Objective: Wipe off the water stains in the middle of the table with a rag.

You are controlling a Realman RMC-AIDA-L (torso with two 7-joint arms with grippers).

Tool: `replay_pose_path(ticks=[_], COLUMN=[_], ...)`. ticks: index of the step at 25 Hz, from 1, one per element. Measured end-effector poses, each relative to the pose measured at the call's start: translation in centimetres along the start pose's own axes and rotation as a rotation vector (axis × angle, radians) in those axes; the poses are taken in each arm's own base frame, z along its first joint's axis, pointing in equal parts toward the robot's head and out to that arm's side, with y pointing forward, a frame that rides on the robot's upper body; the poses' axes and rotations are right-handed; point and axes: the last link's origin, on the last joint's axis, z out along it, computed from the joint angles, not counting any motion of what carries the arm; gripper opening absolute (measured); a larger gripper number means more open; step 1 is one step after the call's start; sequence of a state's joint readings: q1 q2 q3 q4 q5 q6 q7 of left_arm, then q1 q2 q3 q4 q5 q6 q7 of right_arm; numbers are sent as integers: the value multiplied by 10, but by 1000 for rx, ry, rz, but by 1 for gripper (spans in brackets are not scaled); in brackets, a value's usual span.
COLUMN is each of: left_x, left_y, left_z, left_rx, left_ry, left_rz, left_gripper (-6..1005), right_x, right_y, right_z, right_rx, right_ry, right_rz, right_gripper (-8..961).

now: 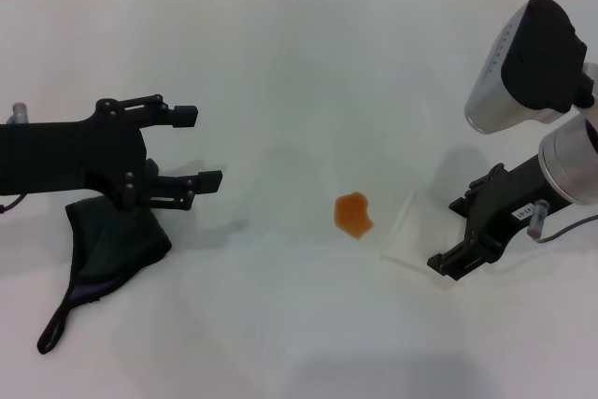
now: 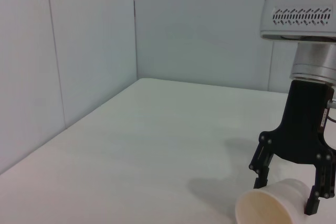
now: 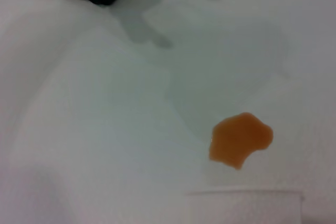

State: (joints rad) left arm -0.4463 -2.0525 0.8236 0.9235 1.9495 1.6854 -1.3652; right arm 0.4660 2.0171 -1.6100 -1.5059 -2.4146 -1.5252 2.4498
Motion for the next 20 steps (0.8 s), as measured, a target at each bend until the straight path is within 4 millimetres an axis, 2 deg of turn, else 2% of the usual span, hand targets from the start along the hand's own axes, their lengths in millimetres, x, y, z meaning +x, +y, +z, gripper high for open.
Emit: replay_pose_path(ticks=[20], left_x=[0], left_y=[0], left_z=[0], left_rx=[0], left_ry=[3], left_rz=[0], left_gripper=[880], right_x=[4], right_y=[1], right_z=[8], right_rx=[-15], right_ry=[21], right_rz=[13], right_gripper=[772])
